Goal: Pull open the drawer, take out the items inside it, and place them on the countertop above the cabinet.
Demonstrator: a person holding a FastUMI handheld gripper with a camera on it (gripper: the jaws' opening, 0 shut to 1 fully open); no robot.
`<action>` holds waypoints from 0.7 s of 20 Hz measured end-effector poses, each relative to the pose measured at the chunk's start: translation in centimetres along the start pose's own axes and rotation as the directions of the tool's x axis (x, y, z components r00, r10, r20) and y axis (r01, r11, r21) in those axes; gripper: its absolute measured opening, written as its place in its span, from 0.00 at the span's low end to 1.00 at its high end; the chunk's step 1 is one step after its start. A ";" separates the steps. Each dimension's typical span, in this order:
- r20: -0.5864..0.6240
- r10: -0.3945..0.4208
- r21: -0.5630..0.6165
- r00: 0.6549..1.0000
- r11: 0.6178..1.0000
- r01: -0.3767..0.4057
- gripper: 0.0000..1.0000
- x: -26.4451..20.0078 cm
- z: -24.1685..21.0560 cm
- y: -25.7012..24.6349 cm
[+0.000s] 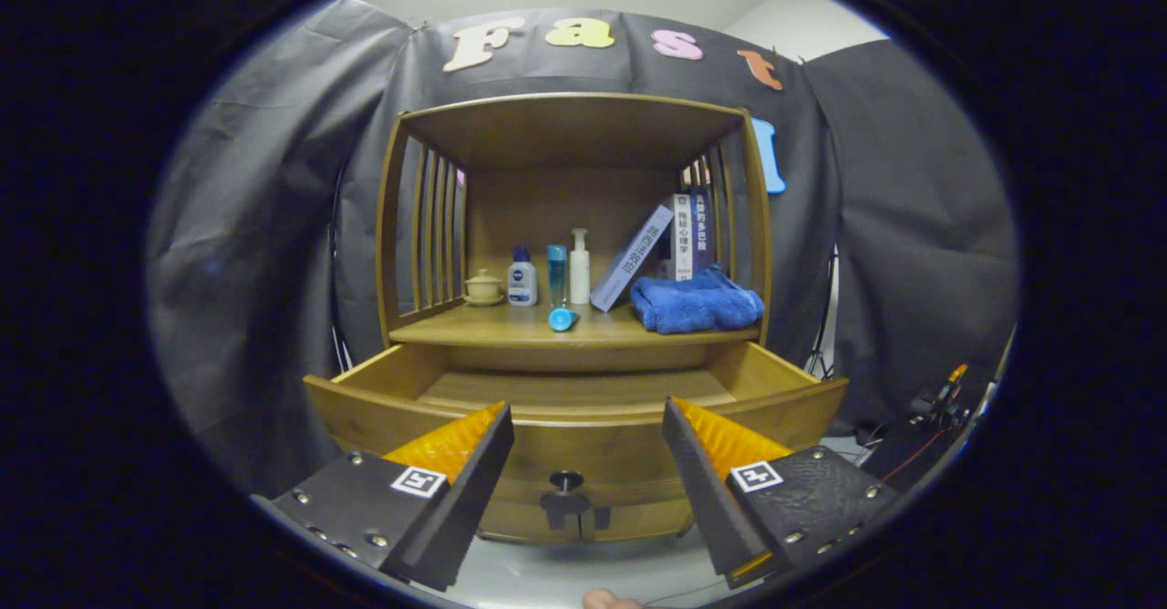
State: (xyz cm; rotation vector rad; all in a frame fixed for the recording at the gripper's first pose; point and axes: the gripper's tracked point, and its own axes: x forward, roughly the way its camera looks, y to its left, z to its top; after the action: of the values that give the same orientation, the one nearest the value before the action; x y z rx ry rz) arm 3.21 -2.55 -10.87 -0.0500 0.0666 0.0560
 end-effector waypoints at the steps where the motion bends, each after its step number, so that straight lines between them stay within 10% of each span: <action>1: 0.004 0.007 -0.006 1.000 1.000 -0.007 0.98 0.1 -0.3 0.1; 14: -0.046 0.000 0.005 0.999 1.000 0.000 0.98 5.4 -7.3 0.8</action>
State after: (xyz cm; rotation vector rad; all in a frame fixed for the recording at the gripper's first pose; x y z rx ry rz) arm 8.11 -1.85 -18.59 -0.0460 0.1129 0.0545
